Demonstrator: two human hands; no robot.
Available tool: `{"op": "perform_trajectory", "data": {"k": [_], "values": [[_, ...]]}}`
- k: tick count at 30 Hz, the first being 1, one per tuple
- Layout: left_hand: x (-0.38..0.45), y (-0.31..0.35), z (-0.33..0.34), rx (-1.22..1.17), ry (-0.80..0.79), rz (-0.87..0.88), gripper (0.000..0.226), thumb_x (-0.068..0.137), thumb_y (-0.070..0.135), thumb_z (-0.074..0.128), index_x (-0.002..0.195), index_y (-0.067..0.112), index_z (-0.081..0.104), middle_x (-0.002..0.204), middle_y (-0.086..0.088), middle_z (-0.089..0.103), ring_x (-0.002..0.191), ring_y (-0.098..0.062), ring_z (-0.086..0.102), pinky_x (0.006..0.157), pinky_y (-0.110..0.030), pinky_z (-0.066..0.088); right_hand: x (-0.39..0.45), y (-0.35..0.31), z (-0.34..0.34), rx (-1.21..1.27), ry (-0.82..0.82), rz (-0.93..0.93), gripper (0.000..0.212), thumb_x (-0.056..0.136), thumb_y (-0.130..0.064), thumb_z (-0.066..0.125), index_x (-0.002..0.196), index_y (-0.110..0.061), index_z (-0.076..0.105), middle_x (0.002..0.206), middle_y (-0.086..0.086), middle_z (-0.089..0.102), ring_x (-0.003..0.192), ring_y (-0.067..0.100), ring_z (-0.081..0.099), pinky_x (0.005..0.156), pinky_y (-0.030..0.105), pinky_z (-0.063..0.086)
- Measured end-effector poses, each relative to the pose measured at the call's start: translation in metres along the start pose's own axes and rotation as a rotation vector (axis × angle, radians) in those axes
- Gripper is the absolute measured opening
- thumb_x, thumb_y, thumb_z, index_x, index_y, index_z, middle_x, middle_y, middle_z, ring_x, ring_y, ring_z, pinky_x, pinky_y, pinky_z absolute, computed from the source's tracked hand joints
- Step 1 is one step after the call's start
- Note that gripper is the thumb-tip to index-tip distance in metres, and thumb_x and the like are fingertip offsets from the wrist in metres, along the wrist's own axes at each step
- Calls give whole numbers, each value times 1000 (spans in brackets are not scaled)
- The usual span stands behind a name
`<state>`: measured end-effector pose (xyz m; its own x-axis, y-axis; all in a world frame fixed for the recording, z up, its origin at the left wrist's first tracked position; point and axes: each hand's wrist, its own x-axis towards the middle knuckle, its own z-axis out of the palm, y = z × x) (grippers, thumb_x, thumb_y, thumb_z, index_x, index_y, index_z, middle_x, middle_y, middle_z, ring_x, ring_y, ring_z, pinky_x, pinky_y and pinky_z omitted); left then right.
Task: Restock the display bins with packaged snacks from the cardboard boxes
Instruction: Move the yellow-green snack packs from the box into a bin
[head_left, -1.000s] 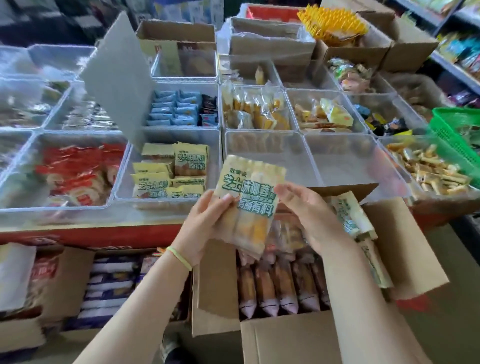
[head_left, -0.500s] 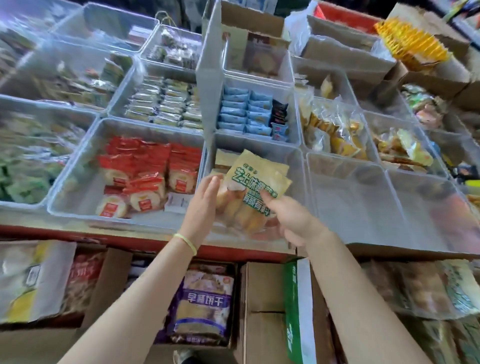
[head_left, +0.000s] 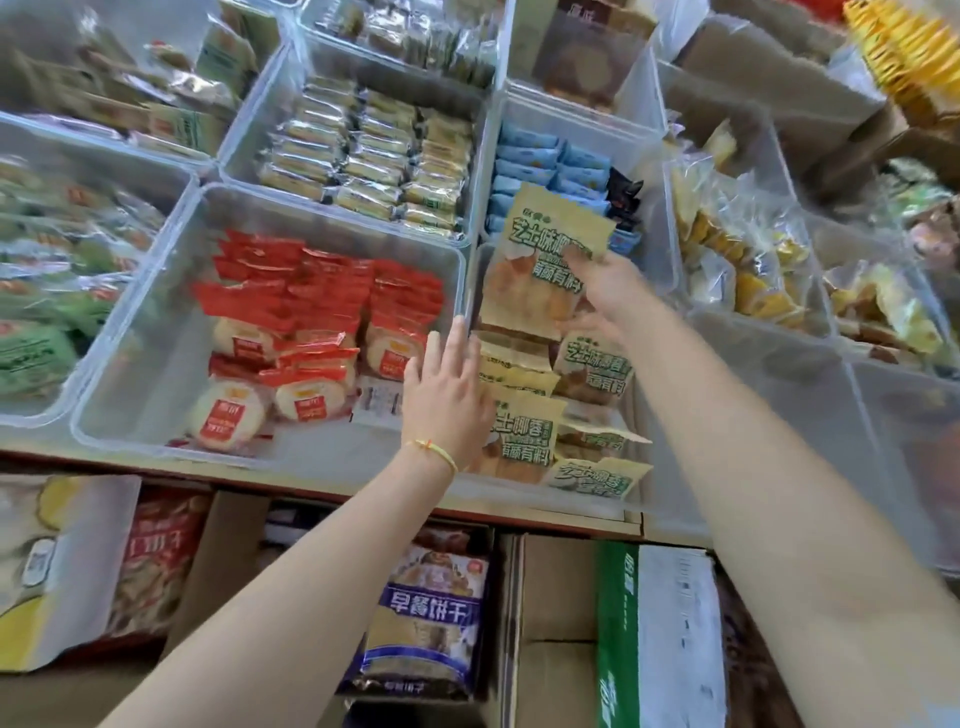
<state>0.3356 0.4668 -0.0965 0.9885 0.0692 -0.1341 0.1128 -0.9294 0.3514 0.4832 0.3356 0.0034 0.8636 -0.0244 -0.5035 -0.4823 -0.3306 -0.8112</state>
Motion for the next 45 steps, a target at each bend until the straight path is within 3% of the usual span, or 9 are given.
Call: {"op": "perform_trajectory", "data": {"k": [6, 12, 18, 21, 26, 34, 37, 41, 45], "values": [[1, 1, -1, -11, -7, -7, 67, 100, 40, 35, 157, 17, 11, 166, -5, -7, 151, -32, 5, 119, -51, 19, 29, 17, 23, -44, -11, -75, 7, 95, -31, 68, 97, -29, 61, 118, 10, 70, 102, 31, 70, 81, 57, 59], [2, 0, 2, -138, 27, -27, 69, 101, 54, 21, 158, 23, -2, 166, 2, -7, 152, -25, 1, 120, -48, 16, 11, 15, -1, 55, 26, -85, 24, 102, -42, 51, 114, -22, 58, 129, 7, 63, 104, 33, 68, 70, 51, 61], [-5, 3, -1, -350, 168, 1, 85, 91, 72, 11, 158, 20, 3, 164, 1, 18, 151, -21, 15, 119, -44, 17, -30, 26, -37, -156, -116, 31, 27, 104, -42, 45, 110, -20, 60, 93, 7, 69, 70, 25, 66, 51, 35, 57], [-6, 5, -1, -361, 193, 21, 86, 91, 70, 20, 158, 19, 6, 163, 2, 21, 150, -20, 17, 117, -41, 14, -32, 38, -24, -367, -162, 151, 32, 105, -41, 44, 108, -12, 59, 89, 18, 65, 78, 31, 65, 64, 39, 60], [-4, 6, -1, -329, 172, -15, 83, 90, 68, 20, 157, 19, 14, 161, -2, 26, 149, -22, 21, 116, -43, 23, -12, 40, 4, -515, -28, -136, 34, 106, -37, 44, 111, -13, 68, 105, 0, 69, 98, 20, 61, 79, 29, 41], [5, -4, -3, -46, -4, -28, 100, 88, 72, 42, 156, 20, -9, 164, 4, -13, 152, -19, -9, 121, -43, 14, 14, 38, 31, -444, -67, -121, 37, 105, -41, 42, 122, -19, 66, 124, 6, 66, 113, 27, 59, 103, 43, 45], [5, -4, 1, -59, 4, -33, 95, 94, 53, 52, 156, 21, -11, 164, 4, -14, 152, -19, -10, 122, -43, 13, 16, 39, 34, -397, 6, -159, 38, 107, -38, 39, 123, -14, 64, 124, 9, 65, 111, 28, 57, 96, 37, 45], [4, -2, 1, -56, 46, -30, 81, 92, 5, 41, 157, 22, -4, 165, 2, -13, 152, -21, -9, 119, -44, 20, 22, 34, 24, -189, 244, -199, 38, 107, -38, 37, 112, -11, 63, 108, 5, 63, 105, 25, 59, 82, 32, 43], [2, 0, 0, -59, 76, -19, 84, 87, -2, 42, 157, 24, 5, 164, -8, -13, 152, -25, -7, 118, -42, 23, 28, 20, 17, -92, 384, -288, 46, 109, -37, 33, 124, -3, 59, 109, 2, 58, 106, 18, 55, 77, 24, 35]]}}
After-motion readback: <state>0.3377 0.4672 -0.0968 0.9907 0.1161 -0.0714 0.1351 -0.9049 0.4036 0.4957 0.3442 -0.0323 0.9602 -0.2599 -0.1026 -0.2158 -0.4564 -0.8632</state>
